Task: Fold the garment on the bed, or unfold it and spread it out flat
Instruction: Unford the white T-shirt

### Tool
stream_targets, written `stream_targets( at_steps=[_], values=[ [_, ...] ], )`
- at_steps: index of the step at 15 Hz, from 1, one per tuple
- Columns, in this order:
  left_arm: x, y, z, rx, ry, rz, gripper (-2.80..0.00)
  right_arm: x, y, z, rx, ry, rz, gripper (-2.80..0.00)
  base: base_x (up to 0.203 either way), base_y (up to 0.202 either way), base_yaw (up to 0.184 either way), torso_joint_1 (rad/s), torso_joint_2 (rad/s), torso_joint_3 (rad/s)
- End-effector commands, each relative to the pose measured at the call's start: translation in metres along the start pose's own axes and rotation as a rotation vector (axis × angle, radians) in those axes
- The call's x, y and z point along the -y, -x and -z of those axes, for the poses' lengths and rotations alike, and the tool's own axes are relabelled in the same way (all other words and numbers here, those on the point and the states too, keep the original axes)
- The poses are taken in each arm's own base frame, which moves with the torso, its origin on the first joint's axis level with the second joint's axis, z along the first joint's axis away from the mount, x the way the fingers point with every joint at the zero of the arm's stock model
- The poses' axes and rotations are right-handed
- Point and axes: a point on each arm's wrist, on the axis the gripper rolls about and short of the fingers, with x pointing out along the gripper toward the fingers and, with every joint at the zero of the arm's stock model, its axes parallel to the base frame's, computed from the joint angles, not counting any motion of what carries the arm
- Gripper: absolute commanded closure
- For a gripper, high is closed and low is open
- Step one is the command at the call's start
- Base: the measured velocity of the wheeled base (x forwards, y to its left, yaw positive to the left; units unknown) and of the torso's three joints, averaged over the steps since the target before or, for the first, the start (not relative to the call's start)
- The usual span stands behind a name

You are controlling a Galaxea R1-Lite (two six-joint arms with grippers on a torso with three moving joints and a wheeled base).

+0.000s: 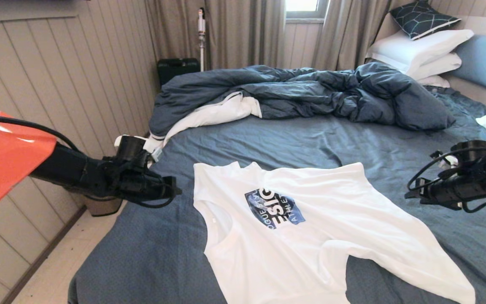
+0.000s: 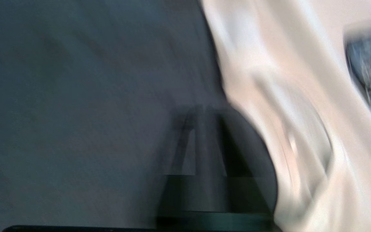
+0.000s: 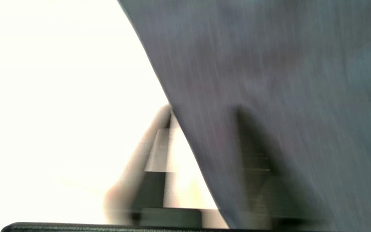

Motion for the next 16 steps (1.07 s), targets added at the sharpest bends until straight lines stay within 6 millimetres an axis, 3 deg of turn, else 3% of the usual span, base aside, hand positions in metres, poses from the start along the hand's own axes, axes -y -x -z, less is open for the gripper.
stream_targets(
  at_steps=[1,6,13,16],
  values=[
    [0.005,0.017,0.025,-0.025,0.003,0.028,0.00,-0.002,0.010,0.009,-0.023,0.007,-0.015,0.00,0.000,0.000,0.000,0.000,0.00,0.000],
    [0.046,0.003,0.053,-0.045,-0.027,0.098,0.00,-0.005,0.011,0.010,-0.022,0.007,-0.052,0.00,0.000,0.000,0.000,0.000,0.00,0.000],
    [0.046,0.015,0.083,-0.130,-0.018,0.090,0.00,-0.002,0.016,0.023,-0.057,0.003,-0.066,0.00,0.000,0.000,0.000,0.000,0.00,0.000],
    [0.057,0.016,0.090,-0.148,-0.053,0.114,0.00,0.002,0.015,0.025,-0.063,-0.008,-0.076,0.00,0.000,0.000,0.000,0.000,0.00,0.000]
  ],
)
